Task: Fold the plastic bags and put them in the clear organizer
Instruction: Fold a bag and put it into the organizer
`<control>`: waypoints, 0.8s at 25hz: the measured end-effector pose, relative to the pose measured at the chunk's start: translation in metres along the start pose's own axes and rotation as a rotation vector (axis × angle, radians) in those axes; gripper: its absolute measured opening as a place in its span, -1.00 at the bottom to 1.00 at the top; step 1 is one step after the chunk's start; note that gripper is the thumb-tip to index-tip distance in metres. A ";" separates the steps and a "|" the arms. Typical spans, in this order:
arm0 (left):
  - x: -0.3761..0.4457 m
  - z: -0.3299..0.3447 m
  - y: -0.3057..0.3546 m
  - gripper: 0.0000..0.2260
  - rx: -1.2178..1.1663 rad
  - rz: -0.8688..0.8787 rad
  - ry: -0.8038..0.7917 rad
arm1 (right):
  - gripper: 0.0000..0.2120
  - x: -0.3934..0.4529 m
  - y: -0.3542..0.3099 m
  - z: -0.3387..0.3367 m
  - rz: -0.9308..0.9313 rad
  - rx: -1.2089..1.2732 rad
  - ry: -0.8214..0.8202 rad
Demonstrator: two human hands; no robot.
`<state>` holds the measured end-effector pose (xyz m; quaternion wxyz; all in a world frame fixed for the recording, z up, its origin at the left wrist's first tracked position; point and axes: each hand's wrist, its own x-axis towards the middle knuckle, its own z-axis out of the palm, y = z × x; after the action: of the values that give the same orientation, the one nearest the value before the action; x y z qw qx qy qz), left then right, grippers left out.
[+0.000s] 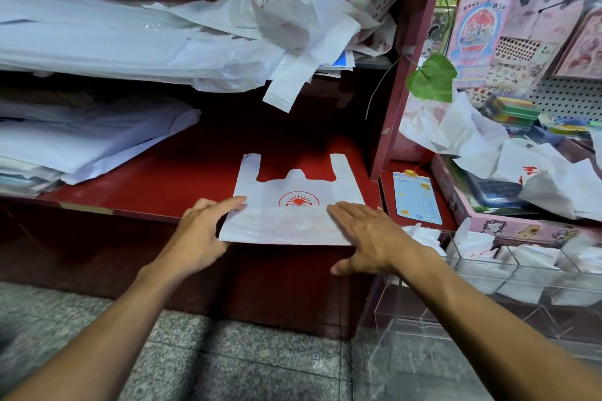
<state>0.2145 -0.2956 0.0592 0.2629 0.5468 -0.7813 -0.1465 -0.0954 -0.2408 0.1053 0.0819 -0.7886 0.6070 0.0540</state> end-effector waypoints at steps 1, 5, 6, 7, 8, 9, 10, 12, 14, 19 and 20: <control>-0.001 -0.002 -0.002 -0.51 -0.050 0.016 0.034 | 0.00 0.000 0.005 0.000 0.009 -0.009 0.048; -0.006 -0.009 0.006 -0.70 -0.169 -0.016 0.096 | -0.26 -0.003 0.024 -0.002 0.056 0.036 0.182; -0.006 -0.010 0.008 -0.67 -0.221 -0.043 0.101 | -0.32 -0.003 0.027 0.000 0.052 0.075 0.191; -0.006 -0.011 0.009 -0.65 -0.282 -0.058 0.109 | -0.38 -0.003 0.030 0.003 0.045 0.124 0.199; -0.005 -0.012 0.011 -0.64 -0.335 -0.069 0.123 | -0.43 -0.003 0.031 0.004 0.042 0.195 0.221; -0.005 -0.013 0.013 -0.65 -0.368 -0.090 0.137 | -0.45 -0.001 0.031 0.004 0.051 0.306 0.247; -0.005 -0.013 0.015 -0.68 -0.385 -0.121 0.151 | -0.47 0.000 0.030 0.004 0.070 0.439 0.280; -0.004 -0.011 0.018 -0.79 -0.414 -0.201 0.212 | -0.60 0.006 0.029 0.005 0.125 0.683 0.365; 0.001 -0.008 0.022 -0.86 -0.438 -0.260 0.275 | -0.85 0.011 0.029 0.005 0.186 0.829 0.448; 0.005 -0.007 0.033 -0.85 -0.423 -0.337 0.271 | -0.74 0.022 0.021 -0.004 0.329 0.978 0.633; 0.005 -0.008 0.034 -0.84 -0.452 -0.347 0.236 | -0.73 0.024 0.021 -0.006 0.348 0.944 0.632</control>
<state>0.1915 -0.2872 0.0846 0.4380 0.6131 -0.5877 -0.2948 -0.1096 -0.2696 0.1058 0.2293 -0.5337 0.6806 -0.4465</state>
